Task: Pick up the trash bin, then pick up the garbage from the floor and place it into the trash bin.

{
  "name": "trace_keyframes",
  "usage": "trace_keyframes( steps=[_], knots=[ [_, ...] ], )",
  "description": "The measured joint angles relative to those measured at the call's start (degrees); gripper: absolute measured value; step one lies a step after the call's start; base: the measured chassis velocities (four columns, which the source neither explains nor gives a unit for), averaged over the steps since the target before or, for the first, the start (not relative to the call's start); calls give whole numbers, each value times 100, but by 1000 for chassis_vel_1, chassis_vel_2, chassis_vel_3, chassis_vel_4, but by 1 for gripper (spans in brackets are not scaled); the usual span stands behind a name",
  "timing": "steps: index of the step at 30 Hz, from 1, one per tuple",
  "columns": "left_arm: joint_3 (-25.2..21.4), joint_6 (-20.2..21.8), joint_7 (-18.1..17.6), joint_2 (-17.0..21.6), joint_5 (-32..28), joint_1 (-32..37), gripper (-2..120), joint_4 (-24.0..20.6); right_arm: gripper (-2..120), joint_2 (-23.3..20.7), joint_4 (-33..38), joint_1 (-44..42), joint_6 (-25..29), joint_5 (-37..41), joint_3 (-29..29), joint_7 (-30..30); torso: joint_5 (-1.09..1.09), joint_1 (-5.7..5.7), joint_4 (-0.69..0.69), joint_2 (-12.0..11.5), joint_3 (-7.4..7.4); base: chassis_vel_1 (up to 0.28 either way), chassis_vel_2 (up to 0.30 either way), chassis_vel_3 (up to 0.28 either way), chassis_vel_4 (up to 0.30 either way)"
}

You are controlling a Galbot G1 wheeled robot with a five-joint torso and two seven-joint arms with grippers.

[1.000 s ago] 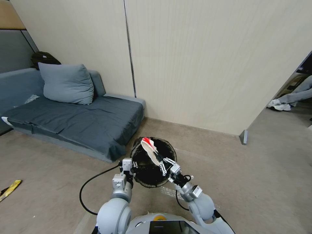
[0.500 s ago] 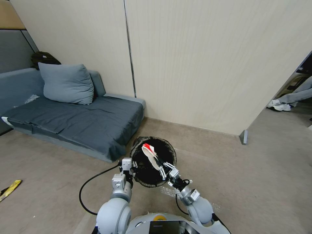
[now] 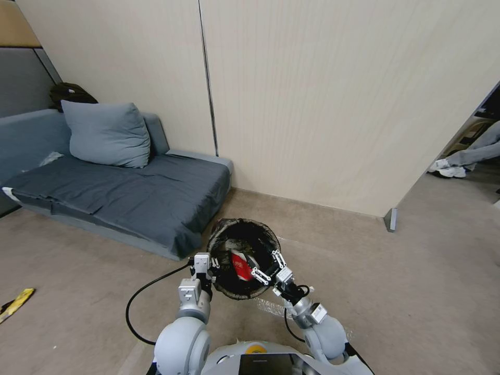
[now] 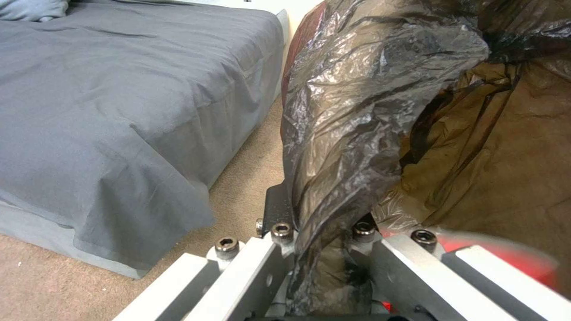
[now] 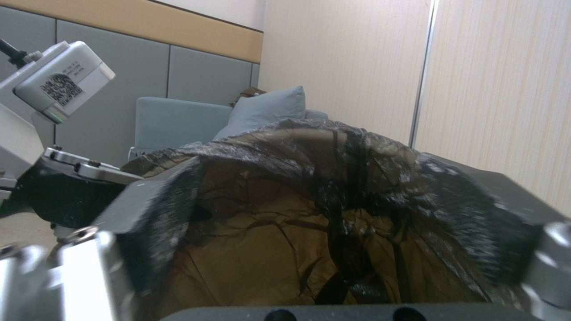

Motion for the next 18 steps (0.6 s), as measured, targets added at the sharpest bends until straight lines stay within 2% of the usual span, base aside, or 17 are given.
trace_keyframes(
  steps=[7,14,18],
  knots=[
    [-24,1,14,10,4,5,1,-4,111,9,644,-160,32,-51,35,103,0,0,0,0,0,0,0,0,0],
    [-9,1,13,23,13,3,1,9,114,72,1059,-352,65,-44,221,213,0,0,0,0,0,0,0,0,0],
    [-45,-11,10,37,14,11,1,9,114,249,1239,-426,113,-52,587,426,0,0,0,0,0,0,0,0,0]
  ],
)
